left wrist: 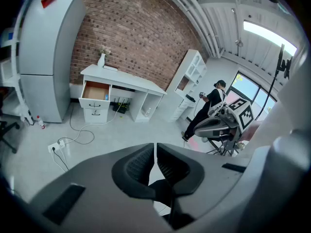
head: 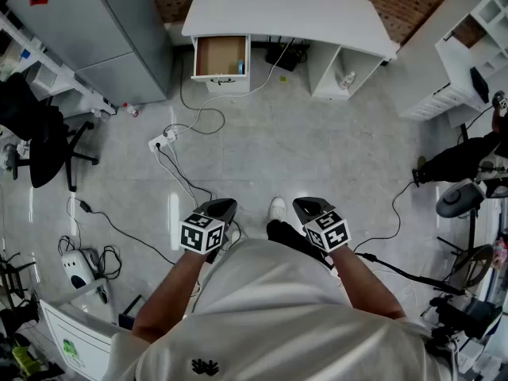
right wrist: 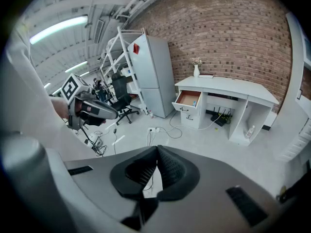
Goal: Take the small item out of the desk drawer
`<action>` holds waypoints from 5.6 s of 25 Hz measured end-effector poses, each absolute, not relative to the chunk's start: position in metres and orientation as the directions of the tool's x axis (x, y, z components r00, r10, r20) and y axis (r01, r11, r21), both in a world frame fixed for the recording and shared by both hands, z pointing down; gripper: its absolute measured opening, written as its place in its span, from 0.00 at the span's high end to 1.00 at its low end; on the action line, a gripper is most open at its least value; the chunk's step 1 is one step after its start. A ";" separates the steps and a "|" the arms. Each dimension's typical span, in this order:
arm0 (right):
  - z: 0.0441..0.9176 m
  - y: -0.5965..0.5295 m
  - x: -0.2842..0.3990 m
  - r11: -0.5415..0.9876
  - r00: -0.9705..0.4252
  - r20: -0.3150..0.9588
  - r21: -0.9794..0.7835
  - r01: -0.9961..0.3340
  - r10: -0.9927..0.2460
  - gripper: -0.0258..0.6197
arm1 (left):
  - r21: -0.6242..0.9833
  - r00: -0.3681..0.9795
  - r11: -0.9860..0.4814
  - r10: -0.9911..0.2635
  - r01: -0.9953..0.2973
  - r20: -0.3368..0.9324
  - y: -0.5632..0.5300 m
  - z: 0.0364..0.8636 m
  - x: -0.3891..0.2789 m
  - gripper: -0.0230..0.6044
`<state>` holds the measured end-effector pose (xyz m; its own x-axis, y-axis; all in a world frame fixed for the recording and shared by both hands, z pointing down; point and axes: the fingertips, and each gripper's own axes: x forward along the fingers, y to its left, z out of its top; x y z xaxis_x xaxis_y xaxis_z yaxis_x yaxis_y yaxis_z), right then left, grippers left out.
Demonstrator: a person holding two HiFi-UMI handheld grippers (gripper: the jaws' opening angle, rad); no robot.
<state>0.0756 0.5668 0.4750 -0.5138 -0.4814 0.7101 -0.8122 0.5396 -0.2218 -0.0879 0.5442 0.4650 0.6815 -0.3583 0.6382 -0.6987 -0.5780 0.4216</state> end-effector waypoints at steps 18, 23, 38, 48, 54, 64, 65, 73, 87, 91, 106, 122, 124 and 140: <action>0.485 0.403 0.213 0.596 -0.581 0.695 -0.268 -0.757 -0.424 0.91 | 0.375 0.630 -0.538 -0.434 -0.755 0.644 0.364 0.435 0.049 0.91; 0.494 0.366 0.213 0.576 -0.572 0.695 -0.273 -0.771 -0.435 0.80 | 0.363 0.633 -0.551 -0.447 -0.752 0.632 0.323 0.440 0.049 0.91; 0.494 0.185 0.139 0.486 -0.466 0.738 -0.214 -0.847 -0.488 0.80 | 0.358 0.672 -0.613 -0.413 -0.705 0.615 0.102 0.469 -0.024 0.90; 0.492 0.083 0.062 0.467 -0.435 0.761 -0.198 -0.862 -0.481 0.90 | 0.395 0.677 -0.597 -0.372 -0.698 0.635 -0.014 0.513 -0.083 0.90; 0.504 0.048 0.077 0.465 -0.459 0.776 -0.243 -0.851 -0.434 0.90 | 0.386 0.628 -0.530 -0.414 -0.755 0.660 -0.071 0.536 -0.071 0.88; 0.533 -0.062 0.162 0.524 -0.513 0.783 -0.290 -0.801 -0.351 0.90 | 0.333 0.497 -0.407 -0.412 -0.850 0.764 -0.177 0.613 -0.001 0.78; 0.537 -0.075 0.171 0.528 -0.517 0.785 -0.295 -0.796 -0.341 0.90 | 0.322 0.481 -0.399 -0.410 -0.858 0.775 -0.191 0.623 0.005 0.78; 0.584 -0.133 0.237 0.524 -0.530 0.813 -0.350 -0.776 -0.242 0.90 | 0.261 0.366 -0.303 -0.373 -0.917 0.853 -0.280 0.713 0.037 0.75; 0.630 -0.186 0.306 0.489 -0.523 0.839 -0.398 -0.777 -0.149 0.90 | 0.170 0.224 -0.191 -0.313 -0.967 0.923 -0.355 0.826 0.055 0.69; 0.636 -0.188 0.311 0.478 -0.529 0.839 -0.414 -0.774 -0.130 0.90 | 0.163 0.206 -0.170 -0.277 -0.972 0.939 -0.356 0.850 0.059 0.69; 0.646 -0.175 0.319 0.472 -0.522 0.846 -0.418 -0.777 -0.110 0.90 | 0.136 0.162 -0.110 -0.275 -0.985 0.948 -0.356 0.860 0.058 0.82; 0.627 -0.153 0.268 0.491 -0.532 0.831 -0.400 -0.774 -0.163 0.90 | 0.171 0.204 -0.121 -0.358 -0.978 0.911 -0.334 0.809 0.027 0.82; 0.625 -0.149 0.259 0.495 -0.534 0.828 -0.395 -0.774 -0.174 0.90 | 0.172 0.213 -0.139 -0.371 -0.975 0.904 -0.330 0.796 0.022 0.82; 0.595 -0.114 0.179 0.537 -0.542 0.808 -0.357 -0.764 -0.233 0.90 | 0.239 0.336 -0.263 -0.434 -0.935 0.836 -0.274 0.666 -0.033 0.82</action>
<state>0.1794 -0.1141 0.5953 -0.5418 -0.2330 0.8076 -0.7638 0.5374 -0.3575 -0.0331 -0.2738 0.6662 0.3362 -0.4341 0.8358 -0.9346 -0.2633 0.2392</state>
